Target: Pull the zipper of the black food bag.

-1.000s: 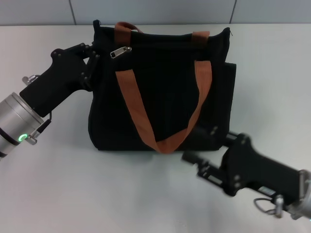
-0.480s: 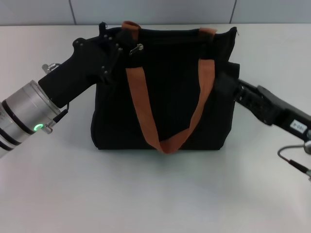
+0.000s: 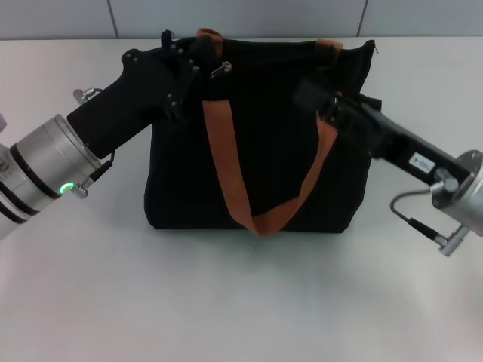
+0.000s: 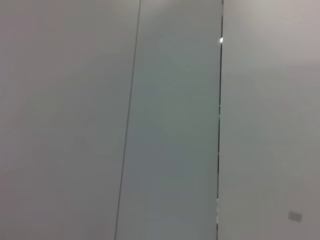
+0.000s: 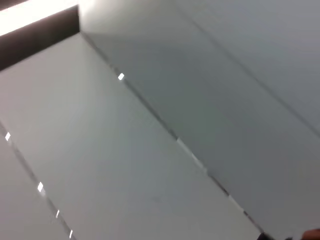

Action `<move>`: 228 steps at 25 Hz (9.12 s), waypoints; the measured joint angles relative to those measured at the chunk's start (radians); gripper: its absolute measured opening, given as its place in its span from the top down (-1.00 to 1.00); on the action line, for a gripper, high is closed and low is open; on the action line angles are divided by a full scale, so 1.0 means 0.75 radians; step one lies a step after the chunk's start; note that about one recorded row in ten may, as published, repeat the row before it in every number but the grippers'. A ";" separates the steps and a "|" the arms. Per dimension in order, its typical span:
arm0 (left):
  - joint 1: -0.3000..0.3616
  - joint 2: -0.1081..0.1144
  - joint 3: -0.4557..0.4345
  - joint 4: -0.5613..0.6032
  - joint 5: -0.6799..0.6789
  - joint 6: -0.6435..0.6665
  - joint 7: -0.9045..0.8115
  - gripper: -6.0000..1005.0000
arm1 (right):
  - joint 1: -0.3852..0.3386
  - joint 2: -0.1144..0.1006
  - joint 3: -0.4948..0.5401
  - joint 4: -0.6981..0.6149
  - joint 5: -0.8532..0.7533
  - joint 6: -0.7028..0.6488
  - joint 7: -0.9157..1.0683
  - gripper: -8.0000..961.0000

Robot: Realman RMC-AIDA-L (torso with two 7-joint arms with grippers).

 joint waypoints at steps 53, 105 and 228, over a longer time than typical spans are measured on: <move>-0.135 0.000 -0.008 -0.067 0.000 0.018 0.054 0.93 | 0.126 -0.003 0.048 0.120 -0.050 0.355 0.229 0.85; -0.080 0.000 -0.122 -0.083 0.009 -0.008 0.109 0.93 | 0.040 -0.002 0.125 -0.081 -0.010 0.206 -0.017 0.40; -0.122 0.000 -0.196 -0.191 0.005 -0.042 0.163 0.91 | 0.152 0.004 -0.351 -0.406 0.153 0.386 0.185 0.61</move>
